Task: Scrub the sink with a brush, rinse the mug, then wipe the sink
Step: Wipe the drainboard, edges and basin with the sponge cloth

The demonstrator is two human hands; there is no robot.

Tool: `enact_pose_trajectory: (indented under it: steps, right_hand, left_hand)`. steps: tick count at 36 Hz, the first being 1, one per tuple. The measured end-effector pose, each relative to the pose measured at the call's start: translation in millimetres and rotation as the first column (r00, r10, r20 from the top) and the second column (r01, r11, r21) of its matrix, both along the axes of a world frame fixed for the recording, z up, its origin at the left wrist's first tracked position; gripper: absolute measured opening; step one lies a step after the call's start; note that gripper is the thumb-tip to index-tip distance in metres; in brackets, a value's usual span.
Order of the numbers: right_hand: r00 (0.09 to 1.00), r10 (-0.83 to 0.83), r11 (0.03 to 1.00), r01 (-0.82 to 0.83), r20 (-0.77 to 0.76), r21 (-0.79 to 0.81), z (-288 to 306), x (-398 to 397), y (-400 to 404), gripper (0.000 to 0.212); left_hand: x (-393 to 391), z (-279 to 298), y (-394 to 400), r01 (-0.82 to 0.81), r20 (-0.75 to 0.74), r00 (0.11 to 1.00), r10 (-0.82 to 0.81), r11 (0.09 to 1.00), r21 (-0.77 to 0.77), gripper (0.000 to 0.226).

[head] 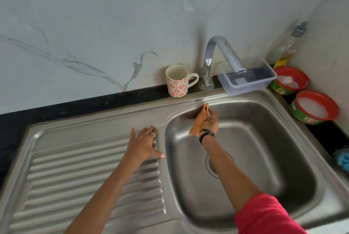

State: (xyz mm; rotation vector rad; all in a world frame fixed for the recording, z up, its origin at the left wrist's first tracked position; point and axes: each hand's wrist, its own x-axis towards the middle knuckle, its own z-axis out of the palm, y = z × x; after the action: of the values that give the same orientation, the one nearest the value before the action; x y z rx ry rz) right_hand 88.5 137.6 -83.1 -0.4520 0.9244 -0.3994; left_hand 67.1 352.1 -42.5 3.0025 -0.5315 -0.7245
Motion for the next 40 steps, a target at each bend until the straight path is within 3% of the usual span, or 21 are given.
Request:
enact_pose_trajectory:
  steps: [6,9,11,13,15,17,19,21,26,31,37,40]
  right_hand:
    - [0.997,-0.011,0.999,0.013,0.072,-0.033,-3,12,25,0.028]
    - [0.994,0.113,0.971,-0.111,0.0,-0.214,-9,12,36,0.027]
    - [0.957,0.264,0.841,-0.29,-0.12,-0.456,-21,7,43,0.019]
    - [0.907,0.363,0.676,-0.415,-0.215,-0.61,-36,1,51,0.037]
    - [0.888,0.404,0.58,-0.435,-0.221,-0.689,-58,-6,59,0.058]
    - [0.841,0.496,0.537,-0.493,-0.216,-0.685,-59,-14,72,0.056]
    - [0.812,0.553,0.56,-0.528,-0.187,-0.638,-48,-24,82,0.042]
    - [0.775,0.608,0.545,-0.565,-0.172,-0.62,-47,-34,85,0.042]
    - [0.579,0.764,0.343,-0.738,-0.285,-0.581,-63,-58,70,0.068]
    - [0.381,0.878,0.22,-0.859,-0.29,-0.462,-56,-87,57,0.061]
    - [0.071,0.93,-0.062,-0.937,-0.36,-0.344,-62,-112,29,0.05]
    - [0.113,0.913,-0.02,-0.947,-0.393,-0.321,-65,-106,14,0.05]
  left_hand:
    - [2,-1,3,-0.004,0.008,1.0,0.004,1.0,0.031,0.101]
    - [3,-2,3,-0.01,0.017,1.0,0.009,0.999,0.031,0.1]
    - [2,-3,3,-0.01,0.018,1.0,0.01,0.999,0.031,0.1]
    - [2,-4,3,-0.009,0.019,1.0,0.008,0.999,0.032,0.1]
    - [1,-4,4,-0.008,0.016,1.0,0.007,1.0,0.026,0.1]
    - [0,-5,4,-0.009,0.017,1.0,0.009,1.0,0.018,0.1]
    - [0,-5,3,-0.009,0.02,1.0,0.008,1.0,0.016,0.099]
    - [0,-5,3,-0.004,0.021,1.0,0.004,1.0,0.025,0.099]
    - [2,-2,1,0.016,0.024,1.0,-0.017,0.998,0.062,0.099]
    - [2,1,0,0.046,0.024,0.999,-0.048,0.993,0.104,0.099]
    - [-1,3,-5,0.037,0.025,0.999,-0.041,0.991,0.129,0.098]
    - [-1,3,-5,0.037,0.025,0.999,-0.04,0.99,0.136,0.098]
